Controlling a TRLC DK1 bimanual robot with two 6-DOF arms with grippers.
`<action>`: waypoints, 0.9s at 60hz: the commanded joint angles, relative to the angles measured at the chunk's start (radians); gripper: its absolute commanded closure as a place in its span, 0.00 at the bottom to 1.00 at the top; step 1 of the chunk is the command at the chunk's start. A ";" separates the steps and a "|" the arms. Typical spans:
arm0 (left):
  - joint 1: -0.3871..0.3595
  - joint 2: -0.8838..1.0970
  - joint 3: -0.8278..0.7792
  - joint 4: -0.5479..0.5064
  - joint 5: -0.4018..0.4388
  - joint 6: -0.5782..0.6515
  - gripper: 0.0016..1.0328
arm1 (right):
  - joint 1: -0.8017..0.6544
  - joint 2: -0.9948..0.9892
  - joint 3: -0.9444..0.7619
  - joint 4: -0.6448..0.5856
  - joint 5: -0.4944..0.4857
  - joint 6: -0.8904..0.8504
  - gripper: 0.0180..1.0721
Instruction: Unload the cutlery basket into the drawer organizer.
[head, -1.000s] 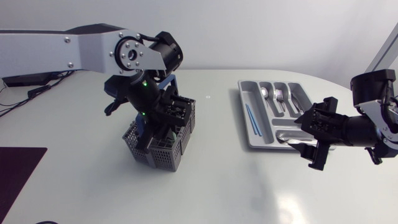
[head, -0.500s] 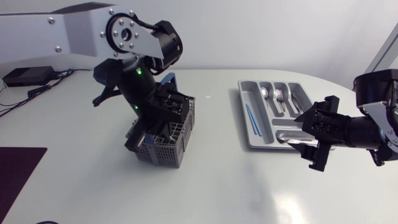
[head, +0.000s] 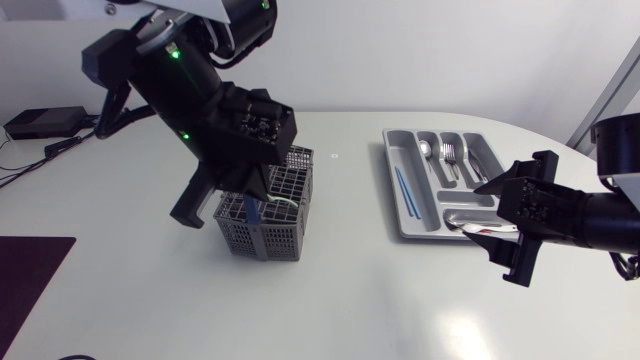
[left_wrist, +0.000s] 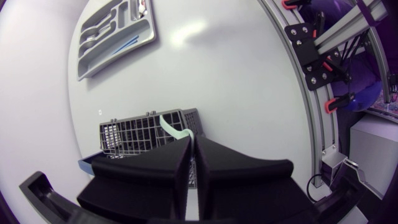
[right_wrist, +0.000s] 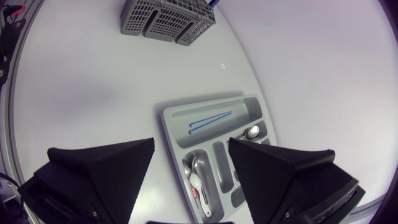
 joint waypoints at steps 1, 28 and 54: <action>-0.020 -0.030 0.053 -0.027 -0.004 -0.023 0.95 | 0.023 -0.047 -0.001 -0.028 -0.025 0.045 0.18; -0.126 -0.050 -0.015 0.093 0.012 -0.178 0.96 | 0.293 -0.229 -0.033 0.004 -0.044 0.296 0.19; -0.112 -0.050 -0.122 0.326 0.267 -0.233 0.96 | 0.545 -0.179 -0.107 0.205 0.067 0.393 0.44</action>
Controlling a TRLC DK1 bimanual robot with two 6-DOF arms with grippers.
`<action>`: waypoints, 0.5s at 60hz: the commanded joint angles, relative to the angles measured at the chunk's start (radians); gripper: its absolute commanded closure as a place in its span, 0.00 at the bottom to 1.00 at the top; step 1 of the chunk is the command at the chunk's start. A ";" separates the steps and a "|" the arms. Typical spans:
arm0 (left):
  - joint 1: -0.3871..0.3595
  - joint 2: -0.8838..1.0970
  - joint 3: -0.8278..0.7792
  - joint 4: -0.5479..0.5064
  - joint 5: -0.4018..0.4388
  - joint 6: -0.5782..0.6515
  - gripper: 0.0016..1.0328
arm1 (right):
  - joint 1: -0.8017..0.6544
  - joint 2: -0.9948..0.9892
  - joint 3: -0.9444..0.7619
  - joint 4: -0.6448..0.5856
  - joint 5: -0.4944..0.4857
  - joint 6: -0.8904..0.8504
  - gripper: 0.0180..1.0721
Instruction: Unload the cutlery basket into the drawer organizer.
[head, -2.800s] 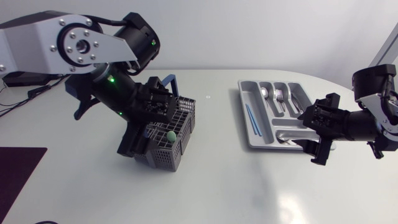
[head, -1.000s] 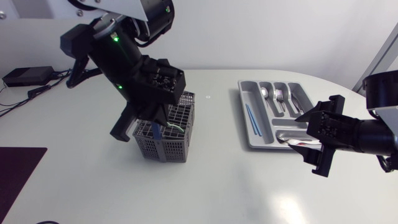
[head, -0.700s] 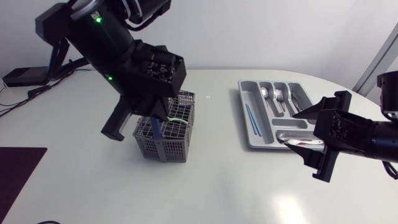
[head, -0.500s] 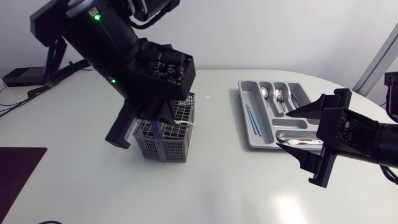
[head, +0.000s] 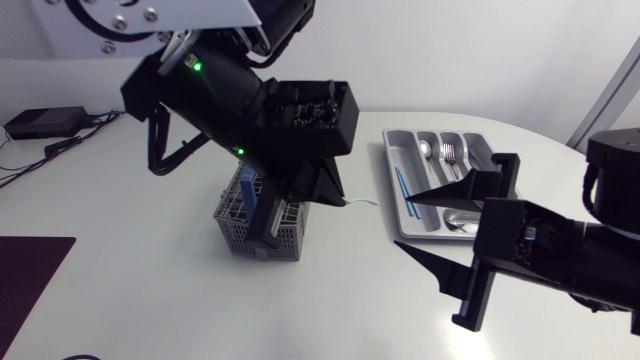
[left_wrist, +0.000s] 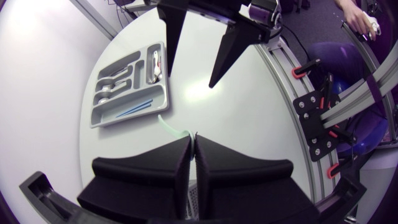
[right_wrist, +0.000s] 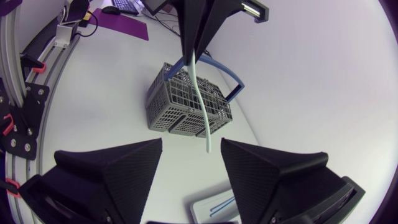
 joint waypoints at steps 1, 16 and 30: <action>0.009 -0.005 -0.022 0.012 0.028 -0.021 0.96 | 0.017 0.041 -0.031 0.043 0.011 0.024 0.44; 0.027 0.016 -0.009 0.006 0.111 -0.027 0.96 | 0.032 0.114 -0.047 0.167 0.023 0.018 0.52; 0.032 0.041 0.021 -0.021 0.151 -0.027 0.96 | 0.053 0.167 -0.047 0.242 0.034 0.016 0.60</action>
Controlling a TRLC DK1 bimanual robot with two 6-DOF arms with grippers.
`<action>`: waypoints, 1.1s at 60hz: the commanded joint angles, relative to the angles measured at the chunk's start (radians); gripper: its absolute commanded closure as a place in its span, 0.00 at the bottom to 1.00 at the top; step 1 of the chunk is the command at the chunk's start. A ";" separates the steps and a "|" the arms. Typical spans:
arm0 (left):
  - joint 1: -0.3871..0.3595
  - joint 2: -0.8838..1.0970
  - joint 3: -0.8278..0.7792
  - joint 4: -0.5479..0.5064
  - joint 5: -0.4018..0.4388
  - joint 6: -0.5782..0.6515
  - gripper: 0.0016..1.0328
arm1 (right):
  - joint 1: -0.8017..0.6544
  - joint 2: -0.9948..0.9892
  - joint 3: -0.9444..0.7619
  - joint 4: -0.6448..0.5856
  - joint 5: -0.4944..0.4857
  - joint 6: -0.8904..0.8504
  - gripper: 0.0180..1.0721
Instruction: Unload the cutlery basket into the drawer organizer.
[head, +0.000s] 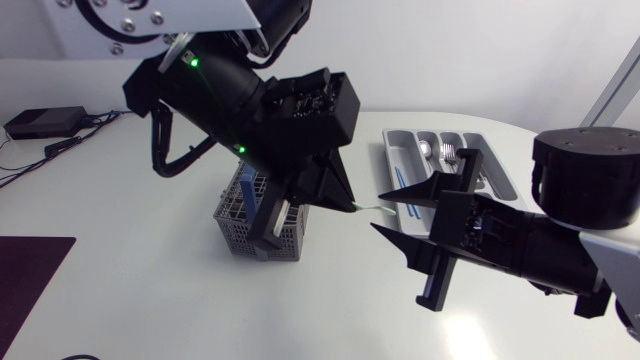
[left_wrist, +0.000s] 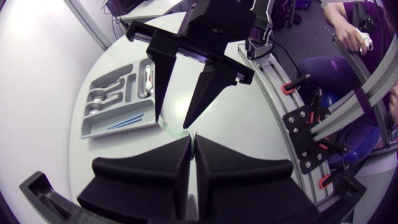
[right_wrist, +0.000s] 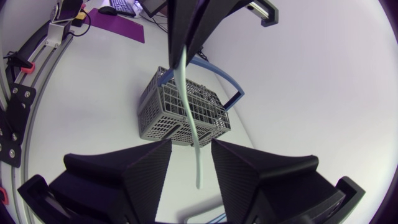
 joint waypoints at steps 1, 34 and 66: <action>0.010 0.028 0.020 -0.019 0.021 -0.016 0.96 | 0.013 0.022 -0.025 0.030 0.008 0.015 0.60; 0.013 0.042 0.042 -0.019 0.044 -0.039 0.95 | 0.045 0.045 -0.025 0.058 0.011 0.023 0.94; 0.146 0.025 0.003 0.088 -0.027 -0.163 0.04 | -0.295 -0.037 -0.092 -0.031 -0.150 -0.157 0.94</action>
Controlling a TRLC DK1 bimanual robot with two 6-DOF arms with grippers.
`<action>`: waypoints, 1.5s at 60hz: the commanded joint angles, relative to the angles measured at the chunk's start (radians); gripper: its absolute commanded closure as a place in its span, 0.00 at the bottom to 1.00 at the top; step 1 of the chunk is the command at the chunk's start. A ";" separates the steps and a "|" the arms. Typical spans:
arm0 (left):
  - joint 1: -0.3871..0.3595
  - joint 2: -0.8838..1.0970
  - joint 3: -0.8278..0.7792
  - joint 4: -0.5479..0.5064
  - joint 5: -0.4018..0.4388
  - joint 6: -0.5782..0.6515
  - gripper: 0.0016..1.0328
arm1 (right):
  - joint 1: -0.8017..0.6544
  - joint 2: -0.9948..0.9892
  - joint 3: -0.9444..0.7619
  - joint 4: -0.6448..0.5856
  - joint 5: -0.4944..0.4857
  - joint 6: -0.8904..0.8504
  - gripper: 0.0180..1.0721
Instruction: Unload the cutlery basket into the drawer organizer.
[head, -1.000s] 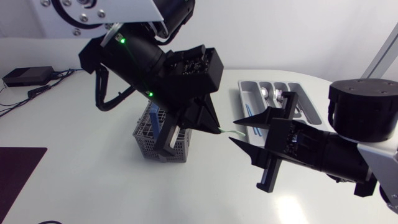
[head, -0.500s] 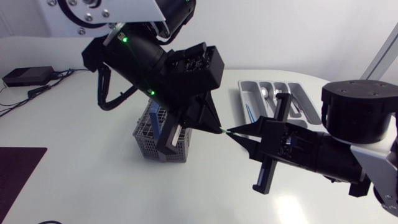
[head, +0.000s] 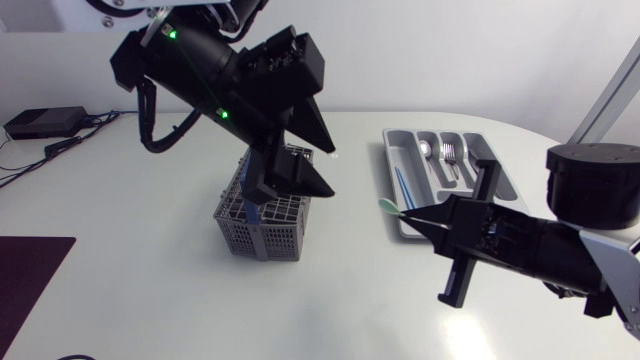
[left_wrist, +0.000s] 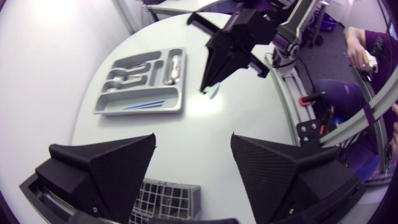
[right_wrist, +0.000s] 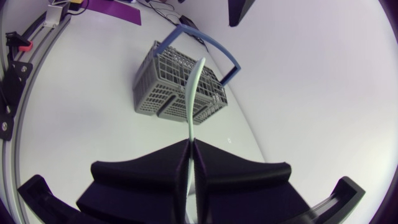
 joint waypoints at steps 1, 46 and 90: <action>0.016 0.002 -0.058 0.073 -0.046 -0.066 0.04 | -0.110 -0.016 -0.027 -0.017 -0.059 -0.065 0.94; -0.141 0.014 -0.558 0.653 -0.750 -0.077 0.89 | -0.566 0.180 -0.075 0.097 -0.294 -0.255 0.94; -0.127 -0.154 -0.547 0.593 -0.704 -0.135 0.75 | -0.684 0.402 -0.004 0.230 -0.329 -0.320 0.94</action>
